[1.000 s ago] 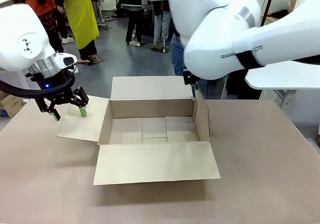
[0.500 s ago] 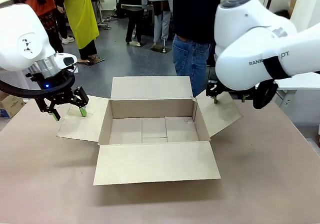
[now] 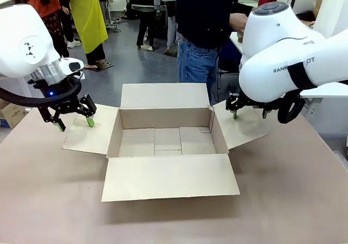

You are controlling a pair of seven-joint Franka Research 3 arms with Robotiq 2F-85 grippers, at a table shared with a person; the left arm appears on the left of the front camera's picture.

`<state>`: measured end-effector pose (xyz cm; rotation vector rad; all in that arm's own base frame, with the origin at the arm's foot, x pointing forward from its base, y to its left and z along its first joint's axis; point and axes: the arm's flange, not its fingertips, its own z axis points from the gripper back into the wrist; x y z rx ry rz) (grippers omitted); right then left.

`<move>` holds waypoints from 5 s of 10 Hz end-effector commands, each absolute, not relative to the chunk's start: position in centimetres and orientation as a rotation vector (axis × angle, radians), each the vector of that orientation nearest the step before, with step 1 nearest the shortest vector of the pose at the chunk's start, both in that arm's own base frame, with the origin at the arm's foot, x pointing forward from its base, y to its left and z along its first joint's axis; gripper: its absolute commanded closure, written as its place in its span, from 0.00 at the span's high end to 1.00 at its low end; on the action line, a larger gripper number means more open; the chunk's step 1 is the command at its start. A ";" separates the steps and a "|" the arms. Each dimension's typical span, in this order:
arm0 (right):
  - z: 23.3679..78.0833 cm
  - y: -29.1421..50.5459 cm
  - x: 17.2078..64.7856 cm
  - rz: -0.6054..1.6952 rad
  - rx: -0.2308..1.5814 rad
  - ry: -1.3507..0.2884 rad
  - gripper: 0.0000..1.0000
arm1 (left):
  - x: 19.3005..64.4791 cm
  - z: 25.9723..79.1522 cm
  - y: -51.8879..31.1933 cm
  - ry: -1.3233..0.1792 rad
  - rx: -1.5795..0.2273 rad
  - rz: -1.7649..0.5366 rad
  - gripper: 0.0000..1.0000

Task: Pack the gift set into the box.
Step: Place both hands on the side flaps of the Package Box and spread them outward, then lift both hands away from the flaps of the Package Box.

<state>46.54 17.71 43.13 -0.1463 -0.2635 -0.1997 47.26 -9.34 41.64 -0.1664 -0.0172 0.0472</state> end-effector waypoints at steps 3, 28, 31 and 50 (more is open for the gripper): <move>43.5 17.7 46.7 -0.222 -0.179 -0.280 1.00 | 47.1 41.7 -9.3 -0.026 -0.149 0.055 1.00; 43.5 17.7 46.7 -0.222 -0.179 -0.280 1.00 | 47.1 41.7 -9.3 -0.026 -0.149 0.055 1.00; 43.5 17.7 46.7 -0.222 -0.179 -0.280 1.00 | 47.1 41.7 -9.3 -0.026 -0.149 0.055 1.00; 39.9 -11.9 42.9 -0.379 1.357 0.175 1.00 | 46.7 38.1 14.8 0.249 -1.826 -0.270 1.00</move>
